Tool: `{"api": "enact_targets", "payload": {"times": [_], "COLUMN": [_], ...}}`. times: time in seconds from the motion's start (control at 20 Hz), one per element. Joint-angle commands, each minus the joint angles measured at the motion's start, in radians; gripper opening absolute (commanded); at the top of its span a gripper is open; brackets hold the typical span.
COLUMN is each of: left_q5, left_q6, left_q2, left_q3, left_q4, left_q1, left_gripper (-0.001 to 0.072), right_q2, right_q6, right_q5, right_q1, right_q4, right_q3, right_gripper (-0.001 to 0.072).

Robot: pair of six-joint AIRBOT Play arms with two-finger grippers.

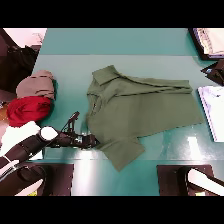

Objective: Fold the shirts.

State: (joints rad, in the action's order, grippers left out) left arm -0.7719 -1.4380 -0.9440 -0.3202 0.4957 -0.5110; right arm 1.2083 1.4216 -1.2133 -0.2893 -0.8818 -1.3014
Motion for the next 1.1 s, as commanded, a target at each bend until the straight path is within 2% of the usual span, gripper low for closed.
{"api": "enact_targets", "payload": {"times": [0.0, 0.05, 0.1, 0.2, 0.3, 0.4, 0.55, 0.7, 0.8, 0.9, 1.05], "left_q5": [0.066, 0.079, 0.093, 0.084, 0.010, -0.121, -0.262, -0.279, -0.276, -0.280, -0.287], "left_q6": [-0.004, -0.011, -0.011, -0.013, -0.013, -0.013, 0.008, 0.069, 0.085, 0.086, 0.101], "left_q2": [0.000, 0.000, 0.001, 0.001, 0.001, 0.002, 0.004, 0.003, 0.003, 0.003, 0.003], "left_q3": [0.000, 0.000, 0.000, -0.017, -0.071, -0.142, -0.258, -0.341, -0.366, -0.366, -0.366], "left_q4": [-0.006, -0.006, -0.006, 0.003, 0.072, 0.201, 0.389, 0.455, 0.455, 0.455, 0.447], "left_q1": [-0.084, -0.086, -0.086, -0.085, -0.050, 0.063, 0.331, 0.559, 0.671, 0.722, 0.723], "left_gripper": [0.0237, 0.0087, 0.0026, 0.0025, 0.0025, 0.0025, 0.0026, 0.0026, 0.0026, 0.0026, 0.0026], "right_q2": [0.000, 0.000, -0.001, -0.001, -0.001, 0.000, -0.004, -0.015, -0.015, -0.014, -0.014], "right_q6": [0.002, 0.002, 0.002, 0.002, 0.002, 0.002, -0.019, -0.020, -0.023, -0.074, -0.133], "right_q5": [-0.001, -0.002, -0.003, -0.013, -0.028, -0.071, -0.177, -0.216, -0.220, -0.231, -0.262], "right_q1": [0.001, 0.001, 0.001, 0.001, 0.000, -0.014, -0.050, -0.079, -0.114, -0.144, -0.163], "right_q4": [0.000, 0.000, 0.000, 0.000, -0.002, -0.010, -0.039, -0.164, -0.177, -0.185, -0.232], "right_q3": [0.000, 0.000, 0.000, 0.000, 0.000, 0.001, 0.041, 0.179, 0.278, 0.374, 0.539], "right_gripper": [0.0440, 0.0440, 0.0440, 0.0440, 0.0440, 0.0440, 0.0441, 0.0440, 0.0440, 0.0441, 0.0441]}}
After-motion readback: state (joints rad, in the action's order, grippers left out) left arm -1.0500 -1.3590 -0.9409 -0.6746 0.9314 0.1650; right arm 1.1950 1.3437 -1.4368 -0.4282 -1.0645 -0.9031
